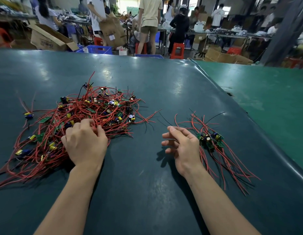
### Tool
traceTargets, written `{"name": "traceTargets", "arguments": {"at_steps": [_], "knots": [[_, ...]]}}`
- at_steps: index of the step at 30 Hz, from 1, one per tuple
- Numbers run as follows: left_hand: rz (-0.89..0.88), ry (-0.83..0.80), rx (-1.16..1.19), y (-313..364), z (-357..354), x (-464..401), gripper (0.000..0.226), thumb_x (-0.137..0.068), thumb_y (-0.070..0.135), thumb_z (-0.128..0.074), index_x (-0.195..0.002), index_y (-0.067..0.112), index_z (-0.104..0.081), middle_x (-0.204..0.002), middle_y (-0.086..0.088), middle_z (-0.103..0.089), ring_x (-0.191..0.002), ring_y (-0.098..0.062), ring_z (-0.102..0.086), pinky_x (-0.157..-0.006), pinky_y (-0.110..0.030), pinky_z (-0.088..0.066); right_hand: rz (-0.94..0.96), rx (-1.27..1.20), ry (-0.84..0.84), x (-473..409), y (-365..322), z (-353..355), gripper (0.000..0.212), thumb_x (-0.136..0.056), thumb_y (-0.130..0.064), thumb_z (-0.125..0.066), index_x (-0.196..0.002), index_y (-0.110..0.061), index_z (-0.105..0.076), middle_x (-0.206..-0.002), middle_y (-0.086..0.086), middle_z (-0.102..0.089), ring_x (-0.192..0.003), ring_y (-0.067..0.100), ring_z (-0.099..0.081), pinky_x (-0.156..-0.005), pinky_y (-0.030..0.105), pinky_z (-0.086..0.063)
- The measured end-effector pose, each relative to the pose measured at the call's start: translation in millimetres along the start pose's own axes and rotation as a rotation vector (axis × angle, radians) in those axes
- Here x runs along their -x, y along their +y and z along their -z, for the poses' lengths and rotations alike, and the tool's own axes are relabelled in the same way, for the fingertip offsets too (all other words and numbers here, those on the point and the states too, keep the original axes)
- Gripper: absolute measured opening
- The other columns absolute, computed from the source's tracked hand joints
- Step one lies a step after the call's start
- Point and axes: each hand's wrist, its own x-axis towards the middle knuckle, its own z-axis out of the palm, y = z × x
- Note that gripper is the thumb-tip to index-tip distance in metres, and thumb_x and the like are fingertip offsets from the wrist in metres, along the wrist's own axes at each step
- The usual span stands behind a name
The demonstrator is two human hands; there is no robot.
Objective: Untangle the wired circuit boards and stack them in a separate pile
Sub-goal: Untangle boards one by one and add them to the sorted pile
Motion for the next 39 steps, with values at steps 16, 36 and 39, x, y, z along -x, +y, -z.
{"name": "traceTargets", "arguments": {"at_steps": [16,36,39], "knots": [[-0.034,0.166,0.095,1,12,10,0.024,-0.081,0.005,-0.066,-0.105,0.011,-0.063,-0.096,-0.016,-0.069,-0.101,-0.041,-0.054,-0.086,-0.048,-0.035,-0.022,0.028,-0.045,-5,2,3,0.010,-0.093,-0.006,-0.059,-0.086,-0.009,-0.068,-0.064,0.005,-0.067,-0.045,0.013,-0.055,-0.038,0.019,-0.036],[-1.125,-0.019,0.769,49,-20,42,0.025,-0.079,-0.017,-0.067,-0.095,0.002,-0.072,-0.106,-0.009,-0.071,-0.113,-0.022,-0.064,-0.091,-0.039,-0.053,-0.075,-0.168,-0.393,0,4,-1,0.030,-0.080,-0.026,-0.066,-0.104,-0.008,-0.069,-0.088,0.004,-0.071,-0.070,0.010,-0.065,-0.048,0.021,-0.051],[-1.134,0.008,0.655,51,-18,45,0.007,-0.085,-0.002,-0.070,-0.087,0.004,-0.074,-0.100,-0.008,-0.071,-0.102,-0.027,-0.065,-0.086,-0.040,-0.051,-0.046,-0.224,-0.249,-5,6,-3,0.023,-0.074,-0.016,-0.068,-0.095,-0.007,-0.066,-0.083,0.008,-0.072,-0.070,0.014,-0.066,-0.052,0.020,-0.050]]}}
